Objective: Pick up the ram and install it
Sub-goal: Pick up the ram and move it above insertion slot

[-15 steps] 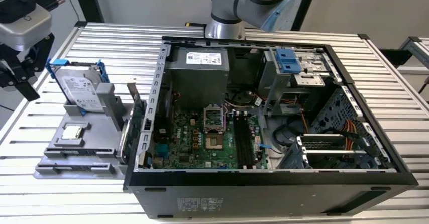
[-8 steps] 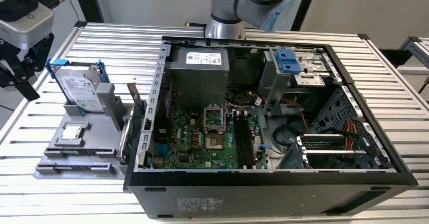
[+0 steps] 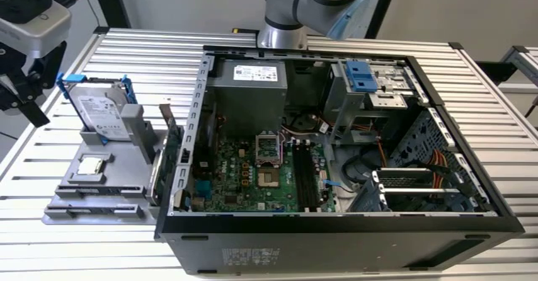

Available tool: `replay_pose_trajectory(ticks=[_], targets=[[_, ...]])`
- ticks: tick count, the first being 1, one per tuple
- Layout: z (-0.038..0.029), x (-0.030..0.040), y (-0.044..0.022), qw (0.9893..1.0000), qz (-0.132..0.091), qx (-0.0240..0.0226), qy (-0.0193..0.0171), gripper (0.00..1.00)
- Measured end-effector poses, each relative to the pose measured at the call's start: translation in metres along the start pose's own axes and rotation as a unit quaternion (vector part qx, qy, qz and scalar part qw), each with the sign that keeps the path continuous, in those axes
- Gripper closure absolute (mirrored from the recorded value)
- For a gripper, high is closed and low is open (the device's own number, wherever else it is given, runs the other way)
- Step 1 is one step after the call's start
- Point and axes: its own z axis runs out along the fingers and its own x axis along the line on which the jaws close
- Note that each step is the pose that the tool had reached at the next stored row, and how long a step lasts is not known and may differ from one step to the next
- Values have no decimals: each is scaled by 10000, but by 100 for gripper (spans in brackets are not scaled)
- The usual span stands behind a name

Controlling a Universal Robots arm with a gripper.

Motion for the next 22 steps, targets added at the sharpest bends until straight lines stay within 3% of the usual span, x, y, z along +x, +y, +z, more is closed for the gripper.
replay_pose_trajectory(ticks=[11,22], targets=[[0,0,0,9993,-368,-7,17,100],[0,0,0,9974,-719,-13,35,100]])
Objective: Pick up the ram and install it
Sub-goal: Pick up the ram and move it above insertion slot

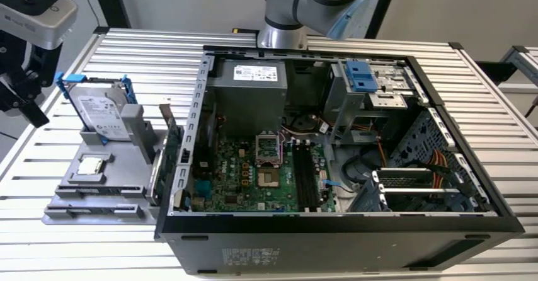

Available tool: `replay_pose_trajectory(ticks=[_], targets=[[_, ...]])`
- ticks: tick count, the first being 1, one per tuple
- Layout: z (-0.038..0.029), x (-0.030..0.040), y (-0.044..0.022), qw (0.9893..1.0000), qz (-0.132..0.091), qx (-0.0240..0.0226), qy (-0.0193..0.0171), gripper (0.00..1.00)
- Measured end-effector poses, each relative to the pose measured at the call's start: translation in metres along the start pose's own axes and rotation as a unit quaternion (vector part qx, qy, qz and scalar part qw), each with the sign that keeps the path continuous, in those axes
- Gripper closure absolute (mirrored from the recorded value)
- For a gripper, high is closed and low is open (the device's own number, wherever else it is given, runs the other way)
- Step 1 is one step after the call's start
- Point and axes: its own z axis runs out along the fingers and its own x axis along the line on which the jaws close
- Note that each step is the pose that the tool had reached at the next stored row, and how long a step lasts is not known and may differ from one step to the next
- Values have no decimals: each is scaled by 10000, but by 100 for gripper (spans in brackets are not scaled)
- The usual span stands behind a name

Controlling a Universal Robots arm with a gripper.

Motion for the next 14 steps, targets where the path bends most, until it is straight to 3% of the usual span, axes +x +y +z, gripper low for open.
replay_pose_trajectory(ticks=[14], targets=[[0,0,0,9990,-437,-8,21,100]])
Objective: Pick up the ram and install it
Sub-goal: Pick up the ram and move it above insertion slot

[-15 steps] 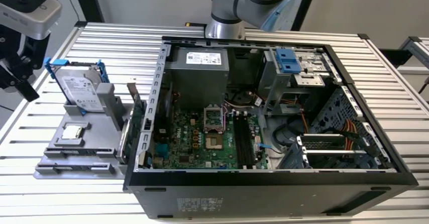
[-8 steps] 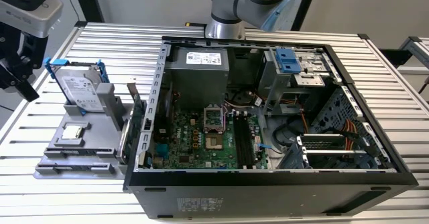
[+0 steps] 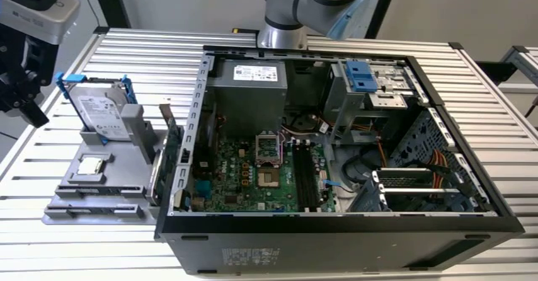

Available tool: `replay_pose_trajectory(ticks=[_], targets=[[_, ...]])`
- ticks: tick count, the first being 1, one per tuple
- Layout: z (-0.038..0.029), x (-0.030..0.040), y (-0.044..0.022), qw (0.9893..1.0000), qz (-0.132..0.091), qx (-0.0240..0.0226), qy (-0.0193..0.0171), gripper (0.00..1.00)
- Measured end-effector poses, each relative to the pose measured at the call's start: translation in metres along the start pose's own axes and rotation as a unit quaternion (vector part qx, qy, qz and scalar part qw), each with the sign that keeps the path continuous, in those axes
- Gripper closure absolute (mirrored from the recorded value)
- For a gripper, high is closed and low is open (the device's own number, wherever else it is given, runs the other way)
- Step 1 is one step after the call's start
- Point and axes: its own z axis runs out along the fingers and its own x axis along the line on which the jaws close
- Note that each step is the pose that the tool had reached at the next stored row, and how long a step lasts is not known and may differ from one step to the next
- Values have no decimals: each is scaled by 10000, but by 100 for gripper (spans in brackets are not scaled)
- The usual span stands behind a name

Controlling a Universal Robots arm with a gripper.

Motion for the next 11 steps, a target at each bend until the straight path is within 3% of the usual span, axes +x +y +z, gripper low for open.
replay_pose_trajectory(ticks=[11], targets=[[-1,0,-1,9993,-366,-4,23,100]])
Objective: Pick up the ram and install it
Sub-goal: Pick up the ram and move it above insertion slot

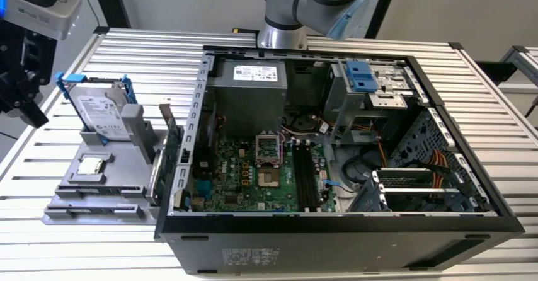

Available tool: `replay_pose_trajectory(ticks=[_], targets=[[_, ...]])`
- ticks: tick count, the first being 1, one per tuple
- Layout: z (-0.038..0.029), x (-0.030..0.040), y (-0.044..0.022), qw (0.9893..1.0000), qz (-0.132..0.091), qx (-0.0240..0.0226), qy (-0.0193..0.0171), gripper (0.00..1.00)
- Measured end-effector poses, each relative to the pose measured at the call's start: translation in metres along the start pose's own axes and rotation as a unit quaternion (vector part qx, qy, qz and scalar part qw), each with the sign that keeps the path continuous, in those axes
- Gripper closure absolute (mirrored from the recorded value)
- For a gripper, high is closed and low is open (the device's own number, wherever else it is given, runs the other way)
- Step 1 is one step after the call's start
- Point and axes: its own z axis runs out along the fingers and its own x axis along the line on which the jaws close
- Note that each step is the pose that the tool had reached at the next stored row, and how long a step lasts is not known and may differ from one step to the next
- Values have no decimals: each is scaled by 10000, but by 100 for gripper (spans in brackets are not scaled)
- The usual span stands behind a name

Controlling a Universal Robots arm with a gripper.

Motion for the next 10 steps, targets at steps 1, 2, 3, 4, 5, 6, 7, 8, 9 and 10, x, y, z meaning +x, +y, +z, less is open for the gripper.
replay_pose_trajectory(ticks=[1,2,3,4,5,6,7,8,9,10], targets=[[0,0,0,10000,-36,0,2,100],[0,-1,1,10000,-79,-1,5,100],[0,-1,1,9999,-123,-1,7,100],[0,-2,1,9999,-171,-2,10,100],[0,-2,2,9998,-220,-3,12,100],[0,-2,2,9996,-268,-4,14,100],[1,-3,2,9995,-321,-4,16,100],[0,-4,2,9993,-376,-5,19,100],[0,-4,2,9990,-436,-6,22,100],[0,-5,2,9988,-493,-7,26,100]])
